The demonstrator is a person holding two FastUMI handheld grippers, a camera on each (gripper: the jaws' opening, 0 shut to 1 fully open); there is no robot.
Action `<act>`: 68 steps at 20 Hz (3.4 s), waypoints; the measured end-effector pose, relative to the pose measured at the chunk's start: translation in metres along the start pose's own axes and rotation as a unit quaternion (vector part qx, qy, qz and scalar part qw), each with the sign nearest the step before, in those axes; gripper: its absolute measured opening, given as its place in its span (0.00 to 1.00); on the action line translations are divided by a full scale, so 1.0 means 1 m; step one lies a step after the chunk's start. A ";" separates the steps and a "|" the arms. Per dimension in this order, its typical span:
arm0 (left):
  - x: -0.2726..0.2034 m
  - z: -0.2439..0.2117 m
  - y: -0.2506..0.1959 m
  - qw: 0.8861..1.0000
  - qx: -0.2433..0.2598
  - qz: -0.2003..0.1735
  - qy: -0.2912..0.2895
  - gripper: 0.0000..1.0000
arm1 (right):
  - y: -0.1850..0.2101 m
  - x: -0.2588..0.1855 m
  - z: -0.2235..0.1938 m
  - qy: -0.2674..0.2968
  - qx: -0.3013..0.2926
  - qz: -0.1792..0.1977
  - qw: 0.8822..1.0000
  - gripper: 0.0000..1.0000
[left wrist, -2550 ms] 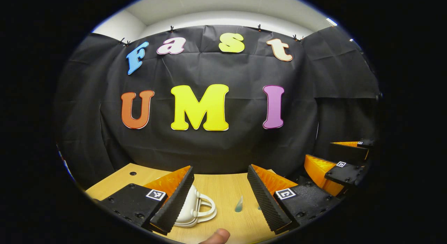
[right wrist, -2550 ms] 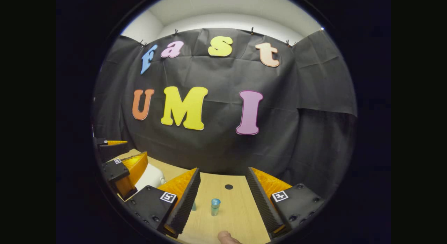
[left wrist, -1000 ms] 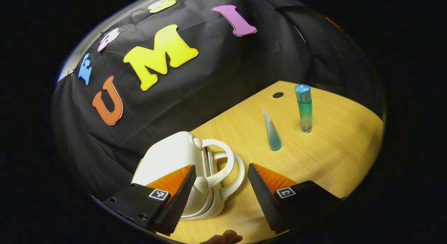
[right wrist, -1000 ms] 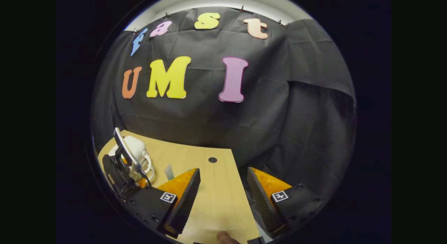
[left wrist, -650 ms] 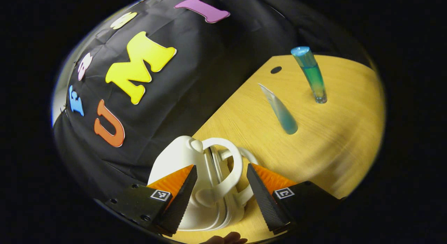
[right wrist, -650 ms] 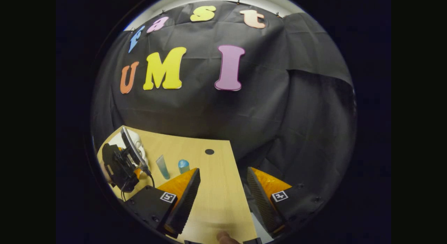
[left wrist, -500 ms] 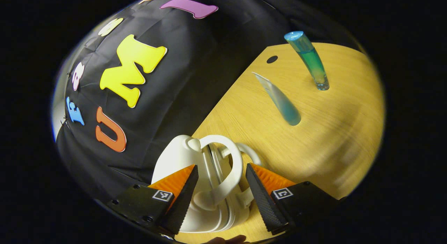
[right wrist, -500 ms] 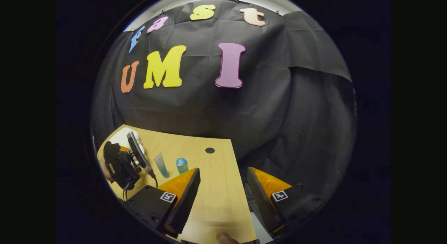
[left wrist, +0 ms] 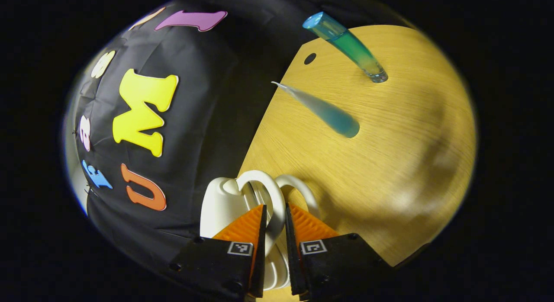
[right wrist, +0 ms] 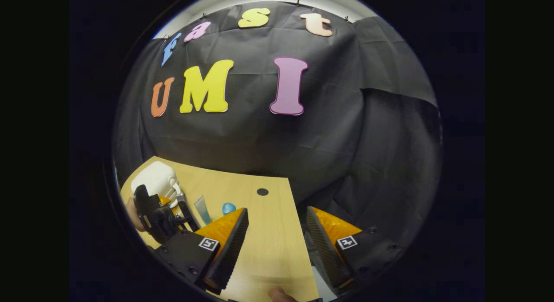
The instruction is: First open the suitcase, pack the skin care products into it, and then close the suitcase.
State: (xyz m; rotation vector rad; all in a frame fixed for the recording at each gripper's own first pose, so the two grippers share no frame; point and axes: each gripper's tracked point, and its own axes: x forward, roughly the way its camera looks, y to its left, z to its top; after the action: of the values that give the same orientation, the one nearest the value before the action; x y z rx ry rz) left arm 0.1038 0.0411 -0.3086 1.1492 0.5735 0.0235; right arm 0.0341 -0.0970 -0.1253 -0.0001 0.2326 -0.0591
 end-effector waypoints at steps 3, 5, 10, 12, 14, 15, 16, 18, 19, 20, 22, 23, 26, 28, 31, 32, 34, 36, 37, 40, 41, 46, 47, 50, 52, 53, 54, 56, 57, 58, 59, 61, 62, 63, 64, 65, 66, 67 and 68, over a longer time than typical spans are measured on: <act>-0.001 0.002 0.001 1.000 -0.003 -0.002 -0.009 0.20 | 0.009 -0.011 0.008 -0.001 -0.001 -0.017 1.000 0.80; -0.002 0.004 0.002 1.000 -0.009 -0.008 -0.018 0.16 | 0.019 -0.022 0.013 0.000 0.009 -0.022 1.000 0.80; -0.009 0.008 0.012 0.997 -0.052 -0.040 -0.034 0.05 | 0.036 -0.042 0.028 -0.020 -0.004 -0.039 0.999 0.81; -0.013 0.011 0.017 0.995 -0.074 -0.053 -0.042 0.03 | 0.039 -0.049 0.035 -0.028 0.000 -0.049 0.998 0.81; -0.021 0.013 0.026 0.992 -0.099 -0.062 -0.053 0.03 | 0.046 -0.053 0.042 -0.034 -0.004 -0.055 0.998 0.80; -0.024 0.013 0.031 0.990 -0.111 -0.065 -0.058 0.03 | 0.048 -0.055 0.045 -0.037 -0.007 -0.059 0.998 0.79; -0.026 0.012 0.042 0.989 -0.116 -0.063 -0.063 0.03 | 0.050 -0.058 0.049 -0.040 -0.007 -0.062 0.997 0.79; -0.032 0.010 0.067 0.987 -0.130 -0.055 -0.076 0.03 | 0.057 -0.062 0.053 -0.038 0.002 -0.066 0.997 0.80; -0.036 0.009 0.078 0.985 -0.140 -0.052 -0.083 0.03 | 0.059 -0.064 0.056 -0.038 0.008 -0.067 0.997 0.80; -0.040 0.008 0.091 0.984 -0.149 -0.047 -0.090 0.03 | 0.062 -0.066 0.061 -0.041 0.012 -0.069 0.997 0.80; -0.048 0.002 0.119 0.980 -0.167 -0.035 -0.100 0.02 | 0.068 -0.069 0.069 -0.050 0.009 -0.073 0.996 0.80; -0.052 -0.002 0.132 0.978 -0.179 -0.031 -0.103 0.03 | 0.072 -0.069 0.071 -0.053 0.005 -0.075 0.996 0.80; -0.062 -0.022 0.173 0.971 -0.211 -0.014 -0.108 0.03 | 0.088 -0.068 0.075 -0.057 -0.002 -0.074 0.996 0.80; -0.061 -0.041 0.202 0.964 -0.242 -0.011 -0.108 0.03 | 0.102 -0.068 0.075 -0.054 0.002 -0.069 0.996 0.80; -0.062 -0.069 0.241 0.954 -0.277 -0.003 -0.111 0.03 | 0.125 -0.069 0.075 -0.049 0.002 -0.063 0.997 0.80; -0.057 -0.080 0.252 0.950 -0.292 -0.002 -0.108 0.03 | 0.132 -0.070 0.075 -0.049 -0.001 -0.061 0.997 0.80; -0.050 -0.106 0.275 0.941 -0.323 -0.003 -0.103 0.03 | 0.146 -0.068 0.077 -0.050 -0.008 -0.058 0.997 0.80; -0.043 -0.139 0.298 0.934 -0.344 0.001 -0.097 0.03 | 0.155 -0.067 0.082 -0.052 -0.008 -0.061 0.997 0.80; -0.037 -0.157 0.305 0.932 -0.350 0.004 -0.091 0.02 | 0.161 -0.066 0.083 -0.051 -0.004 -0.061 0.997 0.80; -0.012 -0.225 0.323 0.935 -0.350 0.023 -0.054 0.03 | 0.170 -0.060 0.085 -0.047 -0.003 -0.069 0.996 0.80; -0.003 -0.244 0.324 0.935 -0.351 0.021 -0.047 0.03 | 0.172 -0.059 0.088 -0.048 -0.003 -0.074 0.996 0.80; 0.040 -0.323 0.317 0.932 -0.362 0.004 -0.006 0.03 | 0.183 -0.055 0.082 -0.035 -0.004 -0.088 0.995 0.81; 0.049 -0.334 0.312 0.932 -0.363 0.001 -0.001 0.03 | 0.186 -0.054 0.080 -0.032 -0.007 -0.090 0.995 0.80; 0.071 -0.363 0.295 0.930 -0.367 -0.014 0.017 0.03 | 0.192 -0.056 0.073 -0.024 -0.024 -0.089 0.995 0.80; 0.083 -0.381 0.280 0.926 -0.375 -0.025 0.028 0.03 | 0.189 -0.058 0.066 -0.014 -0.023 -0.092 0.995 0.81; 0.090 -0.390 0.271 0.925 -0.377 -0.031 0.035 0.03 | 0.186 -0.057 0.061 -0.006 -0.020 -0.095 0.995 0.80; 0.096 -0.398 0.261 0.923 -0.381 -0.038 0.040 0.03 | 0.182 -0.058 0.055 0.003 -0.015 -0.100 0.995 0.81; 0.109 -0.413 0.242 0.920 -0.383 -0.055 0.053 0.03 | 0.175 -0.061 0.045 0.016 -0.005 -0.108 0.994 0.81; 0.115 -0.420 0.233 0.919 -0.385 -0.063 0.064 0.03 | 0.174 -0.062 0.039 0.023 -0.004 -0.112 0.993 0.80; 0.120 -0.426 0.224 0.916 -0.387 -0.072 0.076 0.03 | 0.172 -0.063 0.034 0.030 -0.004 -0.114 0.993 0.81; 0.124 -0.430 0.217 0.914 -0.391 -0.076 0.078 0.03 | 0.171 -0.064 0.029 0.036 -0.005 -0.116 0.993 0.80; 0.129 -0.438 0.204 0.912 -0.393 -0.083 0.083 0.03 | 0.171 -0.067 0.021 0.046 -0.006 -0.116 0.992 0.81; 0.133 -0.438 0.200 0.911 -0.395 -0.086 0.086 0.03 | 0.172 -0.068 0.019 0.049 -0.008 -0.115 0.992 0.80; 0.135 -0.438 0.196 0.910 -0.396 -0.088 0.085 0.03 | 0.173 -0.067 0.017 0.052 -0.011 -0.113 0.992 0.80; 0.138 -0.441 0.194 0.909 -0.399 -0.086 0.086 0.04 | 0.174 -0.067 0.016 0.052 -0.015 -0.111 0.992 0.81; 0.138 -0.442 0.192 0.906 -0.404 -0.087 0.085 0.07 | 0.176 -0.066 0.016 0.053 -0.020 -0.109 0.992 0.80; 0.139 -0.441 0.192 0.904 -0.411 -0.087 0.081 0.08 | 0.176 -0.064 0.016 0.055 -0.024 -0.106 0.993 0.80; 0.139 -0.440 0.192 0.901 -0.418 -0.088 0.079 0.17 | 0.176 -0.065 0.016 0.054 -0.026 -0.103 0.993 0.80; 0.137 -0.443 0.191 0.899 -0.422 -0.090 0.080 0.12 | 0.178 -0.064 0.017 0.052 -0.026 -0.099 0.993 0.80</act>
State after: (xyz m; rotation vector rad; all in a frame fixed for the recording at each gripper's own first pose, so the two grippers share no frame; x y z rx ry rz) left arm 0.0782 0.5416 -0.3256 0.2435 0.7144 0.1918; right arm -0.0136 0.0843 -0.0953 -0.0731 0.3388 -0.2502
